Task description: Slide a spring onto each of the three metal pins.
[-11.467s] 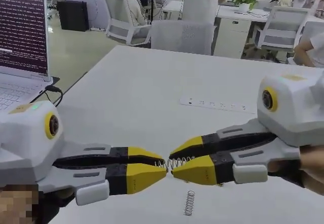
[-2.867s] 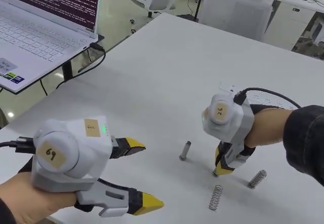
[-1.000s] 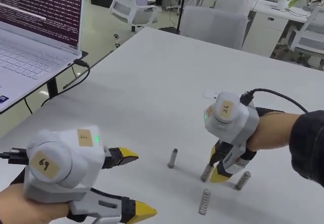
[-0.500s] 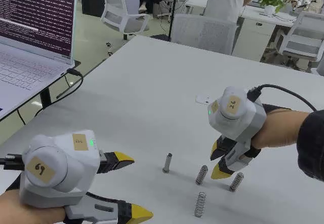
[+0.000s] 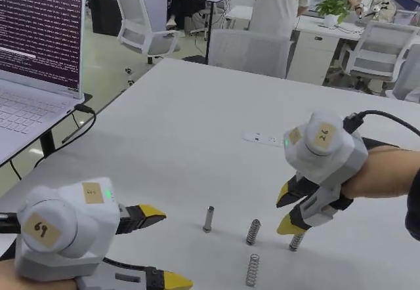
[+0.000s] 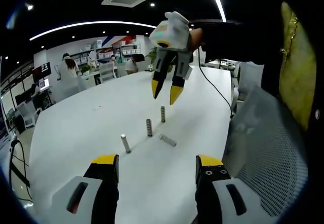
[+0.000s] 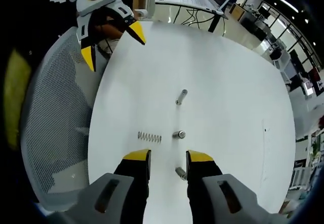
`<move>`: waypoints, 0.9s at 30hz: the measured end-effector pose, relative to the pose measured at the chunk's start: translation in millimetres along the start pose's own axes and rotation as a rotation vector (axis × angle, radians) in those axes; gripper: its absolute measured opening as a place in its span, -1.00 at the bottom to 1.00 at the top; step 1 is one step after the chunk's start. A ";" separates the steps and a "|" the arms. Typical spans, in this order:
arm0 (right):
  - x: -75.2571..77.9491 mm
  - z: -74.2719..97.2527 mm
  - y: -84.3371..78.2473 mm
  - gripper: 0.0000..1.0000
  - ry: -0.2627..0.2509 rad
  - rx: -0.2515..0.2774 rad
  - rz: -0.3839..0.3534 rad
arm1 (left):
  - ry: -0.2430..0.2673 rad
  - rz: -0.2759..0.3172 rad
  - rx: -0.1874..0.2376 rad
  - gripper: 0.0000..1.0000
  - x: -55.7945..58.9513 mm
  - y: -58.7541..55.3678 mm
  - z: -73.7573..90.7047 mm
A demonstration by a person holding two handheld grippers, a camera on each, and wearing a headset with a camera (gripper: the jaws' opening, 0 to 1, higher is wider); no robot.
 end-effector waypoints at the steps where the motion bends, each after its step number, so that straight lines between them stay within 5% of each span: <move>1: -1.5 1.7 -1.5 -0.49 -0.004 0.009 -0.009 | 0.000 0.001 0.001 0.13 0.5 0.5 0.4; 16: -15.7 18.9 -21.1 -0.48 -0.055 0.082 -0.091 | -0.011 -0.005 -0.004 0.14 6.2 12.9 -2.6; 27: -23.0 26.8 -34.7 -0.48 -0.073 0.089 -0.100 | -0.026 -0.015 -0.025 0.14 15.6 26.2 -13.7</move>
Point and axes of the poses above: the centre of the closed fingertips' face, and the gripper's own axes: z roughly backward along the fingers, x roughly to its right, y roughly out of its top, the point moved 2 cm from there along z, roughly backward along the fingers, and after that the axes turned 3 degrees about -z, right-handed, at the moved point
